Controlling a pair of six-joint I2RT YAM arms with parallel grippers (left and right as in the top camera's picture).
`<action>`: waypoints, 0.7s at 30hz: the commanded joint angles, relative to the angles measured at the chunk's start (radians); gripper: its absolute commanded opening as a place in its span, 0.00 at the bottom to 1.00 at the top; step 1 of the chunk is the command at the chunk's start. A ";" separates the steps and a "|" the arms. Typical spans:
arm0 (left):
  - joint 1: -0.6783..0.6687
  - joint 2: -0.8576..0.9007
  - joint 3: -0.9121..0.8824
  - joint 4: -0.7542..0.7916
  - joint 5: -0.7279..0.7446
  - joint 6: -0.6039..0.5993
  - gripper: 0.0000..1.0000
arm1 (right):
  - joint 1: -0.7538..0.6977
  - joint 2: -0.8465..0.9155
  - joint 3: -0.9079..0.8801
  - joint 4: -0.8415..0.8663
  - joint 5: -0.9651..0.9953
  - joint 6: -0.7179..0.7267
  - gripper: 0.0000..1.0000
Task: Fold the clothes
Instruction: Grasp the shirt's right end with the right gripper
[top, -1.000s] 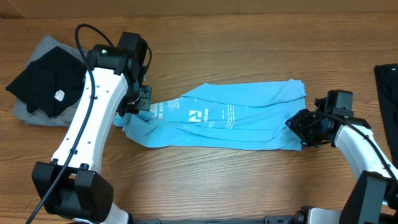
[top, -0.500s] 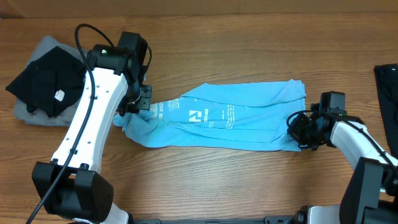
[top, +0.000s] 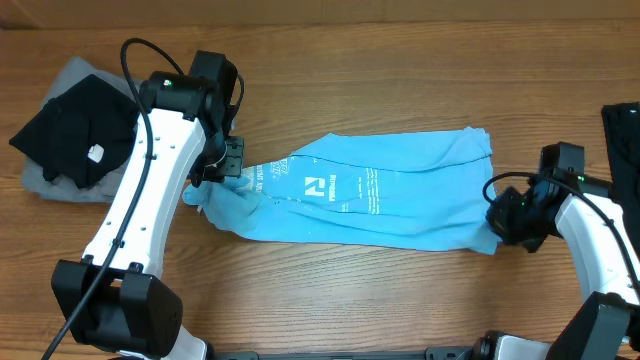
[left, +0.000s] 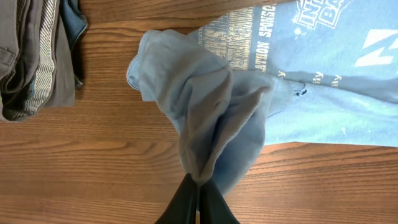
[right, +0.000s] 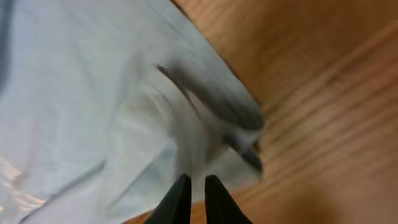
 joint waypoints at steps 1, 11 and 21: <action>0.002 -0.006 0.000 0.008 0.001 0.020 0.05 | -0.003 -0.007 -0.012 -0.008 0.084 0.030 0.16; 0.002 -0.006 0.000 0.024 0.002 0.020 0.06 | 0.008 0.000 -0.012 0.233 -0.096 0.001 0.32; 0.002 -0.006 0.000 0.037 0.005 0.020 0.07 | 0.085 0.189 -0.019 0.271 -0.069 0.026 0.33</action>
